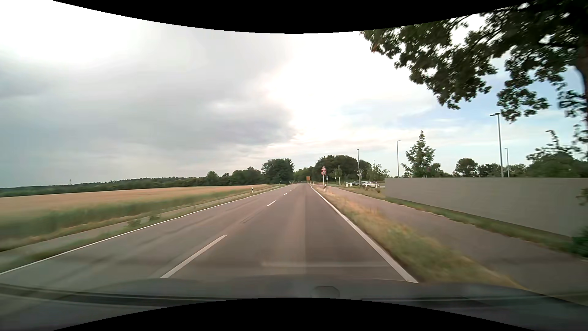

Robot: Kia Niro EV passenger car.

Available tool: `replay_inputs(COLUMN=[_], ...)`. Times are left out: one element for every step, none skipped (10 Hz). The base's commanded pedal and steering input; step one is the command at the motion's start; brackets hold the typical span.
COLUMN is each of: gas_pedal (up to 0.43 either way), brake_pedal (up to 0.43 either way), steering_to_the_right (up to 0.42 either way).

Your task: Follow the waypoints while adhering to traffic rules and regulations

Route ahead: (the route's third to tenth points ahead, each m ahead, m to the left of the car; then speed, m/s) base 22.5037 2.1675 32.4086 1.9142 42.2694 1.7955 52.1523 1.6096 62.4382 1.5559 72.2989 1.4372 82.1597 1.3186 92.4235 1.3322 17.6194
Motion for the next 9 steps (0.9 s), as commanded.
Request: replay_inputs(gas_pedal=[0.047, 0.047, 0.059, 0.059, 0.059, 0.059, 0.059, 0.067, 0.087], brake_pedal=[0.000, 0.000, 0.000, 0.000, 0.000, 0.000, 0.000, 0.000, 0.000], steering_to_the_right=[-0.001, -0.001, -0.001, -0.001, -0.001, -0.001, -0.001, 0.000, 0.000])
